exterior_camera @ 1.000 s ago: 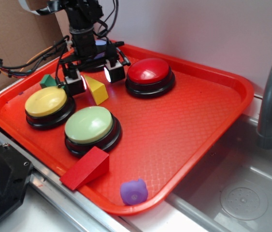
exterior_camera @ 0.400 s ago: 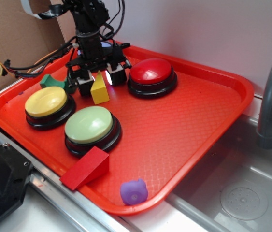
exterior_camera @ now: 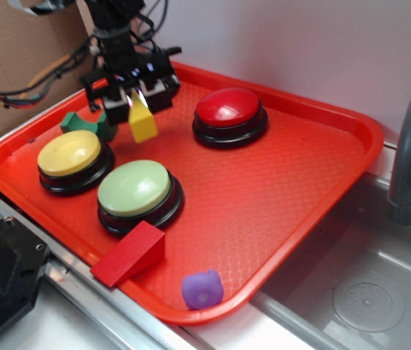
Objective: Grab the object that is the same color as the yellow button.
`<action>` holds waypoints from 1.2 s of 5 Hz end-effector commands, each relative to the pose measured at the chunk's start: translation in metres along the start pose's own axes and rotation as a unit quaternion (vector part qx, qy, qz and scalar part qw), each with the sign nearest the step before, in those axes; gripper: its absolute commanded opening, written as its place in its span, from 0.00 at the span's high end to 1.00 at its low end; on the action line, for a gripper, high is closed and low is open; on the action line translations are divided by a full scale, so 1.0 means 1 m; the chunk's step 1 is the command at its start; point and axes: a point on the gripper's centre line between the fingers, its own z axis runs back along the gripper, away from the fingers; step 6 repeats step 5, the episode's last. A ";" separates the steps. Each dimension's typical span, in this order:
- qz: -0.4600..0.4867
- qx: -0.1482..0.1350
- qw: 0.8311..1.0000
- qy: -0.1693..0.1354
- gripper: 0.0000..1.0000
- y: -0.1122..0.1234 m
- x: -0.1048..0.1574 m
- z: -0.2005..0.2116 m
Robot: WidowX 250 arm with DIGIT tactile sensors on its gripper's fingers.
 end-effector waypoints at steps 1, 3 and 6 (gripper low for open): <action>-0.226 -0.010 0.974 0.008 1.00 -0.006 -0.015 0.063; -0.402 -0.018 0.914 0.047 1.00 -0.017 -0.070 0.077; -0.359 -0.003 0.931 0.060 0.76 -0.008 -0.058 0.071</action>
